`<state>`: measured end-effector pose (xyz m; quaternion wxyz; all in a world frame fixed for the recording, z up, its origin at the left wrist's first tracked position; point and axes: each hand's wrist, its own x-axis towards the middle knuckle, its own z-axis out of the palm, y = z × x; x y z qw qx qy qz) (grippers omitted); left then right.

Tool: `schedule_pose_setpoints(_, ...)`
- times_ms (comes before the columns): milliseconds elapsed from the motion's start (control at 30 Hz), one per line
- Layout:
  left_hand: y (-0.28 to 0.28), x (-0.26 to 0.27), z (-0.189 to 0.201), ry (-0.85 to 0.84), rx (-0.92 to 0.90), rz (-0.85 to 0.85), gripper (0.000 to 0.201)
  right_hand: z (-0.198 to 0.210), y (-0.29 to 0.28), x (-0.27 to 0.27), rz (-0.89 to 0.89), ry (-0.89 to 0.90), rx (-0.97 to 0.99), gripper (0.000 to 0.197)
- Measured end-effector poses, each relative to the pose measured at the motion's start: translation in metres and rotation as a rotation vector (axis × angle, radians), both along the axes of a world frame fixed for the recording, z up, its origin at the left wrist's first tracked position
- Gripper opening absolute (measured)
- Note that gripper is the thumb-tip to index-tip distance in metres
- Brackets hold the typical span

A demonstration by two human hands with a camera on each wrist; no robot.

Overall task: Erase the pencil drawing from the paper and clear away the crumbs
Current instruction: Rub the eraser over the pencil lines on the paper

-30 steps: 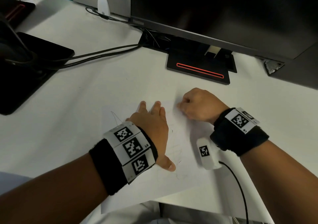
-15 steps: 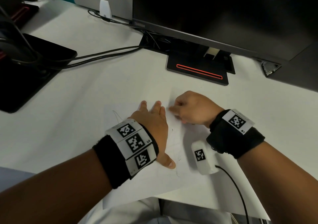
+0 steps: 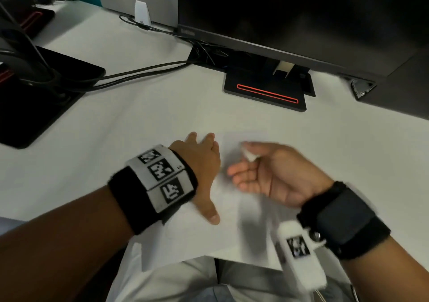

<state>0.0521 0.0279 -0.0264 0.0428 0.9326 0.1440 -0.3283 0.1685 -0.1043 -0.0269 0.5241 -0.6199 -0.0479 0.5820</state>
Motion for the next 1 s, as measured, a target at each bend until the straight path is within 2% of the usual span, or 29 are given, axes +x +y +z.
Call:
schedule_pose_setpoints(133, 0.015, -0.012, 0.001, 0.000, 0.013, -0.025, 0.138, -0.018, -0.037, -0.066, 0.187, 0.320, 0.143, 0.017)
schedule_pose_setpoints(233, 0.013, -0.017, 0.001, 0.009, 0.009, -0.028, 0.134, -0.040, -0.052, -0.073, 0.143, 0.374, 0.212, 0.018)
schedule_pose_setpoints(300, 0.012, -0.016, 0.000, 0.019, 0.009, -0.025, 0.134, -0.049, -0.060, -0.045, -0.037, 0.353, 0.260, 0.033)
schedule_pose_setpoints(367, 0.012, -0.015, 0.001, 0.039, -0.004, -0.005, 0.135, -0.048, -0.069, -0.009, -0.302, 0.323, 0.309, 0.056)
schedule_pose_setpoints(400, 0.012, -0.014, 0.002, 0.051, -0.009, 0.001, 0.136, -0.043, -0.071, 0.006, -0.449, 0.284, 0.329, 0.049)
schedule_pose_setpoints(433, 0.011, -0.013, 0.003, 0.061, -0.007, 0.001, 0.136, -0.037, -0.072, 0.019, -0.569, 0.229, 0.343, 0.031)
schedule_pose_setpoints(467, 0.010, -0.012, 0.003, 0.071, -0.001, -0.004, 0.136, -0.032, -0.073, 0.025, -0.673, 0.189, 0.379, 0.021)
schedule_pose_setpoints(533, 0.009, -0.009, 0.003, 0.077, 0.013, -0.018, 0.136, -0.025, -0.076, 0.024, -0.768, 0.223, 0.470, 0.043)
schedule_pose_setpoints(567, 0.010, -0.009, 0.003, 0.072, 0.016, -0.018, 0.136, -0.025, -0.073, 0.012, -0.725, 0.228, 0.486, 0.046)
schedule_pose_setpoints(633, 0.011, -0.009, 0.003, 0.057, 0.016, -0.012, 0.136, -0.028, -0.065, -0.028, -0.454, 0.314, 0.478, 0.044)
schedule_pose_setpoints(700, 0.011, -0.009, 0.000, 0.044, 0.024, -0.014, 0.136, -0.039, -0.058, -0.064, -0.190, 0.319, 0.390, 0.032)
schedule_pose_setpoints(767, 0.013, -0.010, -0.004, 0.039, 0.033, -0.014, 0.138, -0.045, -0.054, -0.066, -0.165, 0.289, 0.311, 0.033)
schedule_pose_setpoints(900, 0.015, -0.014, -0.003, 0.056, 0.001, 0.049, 0.137, -0.039, -0.071, 0.006, -0.648, 0.235, 0.360, 0.062)
schedule_pose_setpoints(967, 0.014, -0.014, -0.003, 0.062, 0.014, 0.057, 0.138, -0.033, -0.086, 0.033, -0.876, 0.165, 0.416, 0.064)
schedule_pose_setpoints(1000, 0.015, -0.014, -0.003, 0.063, 0.023, 0.056, 0.139, -0.031, -0.090, 0.037, -0.926, 0.145, 0.435, 0.062)
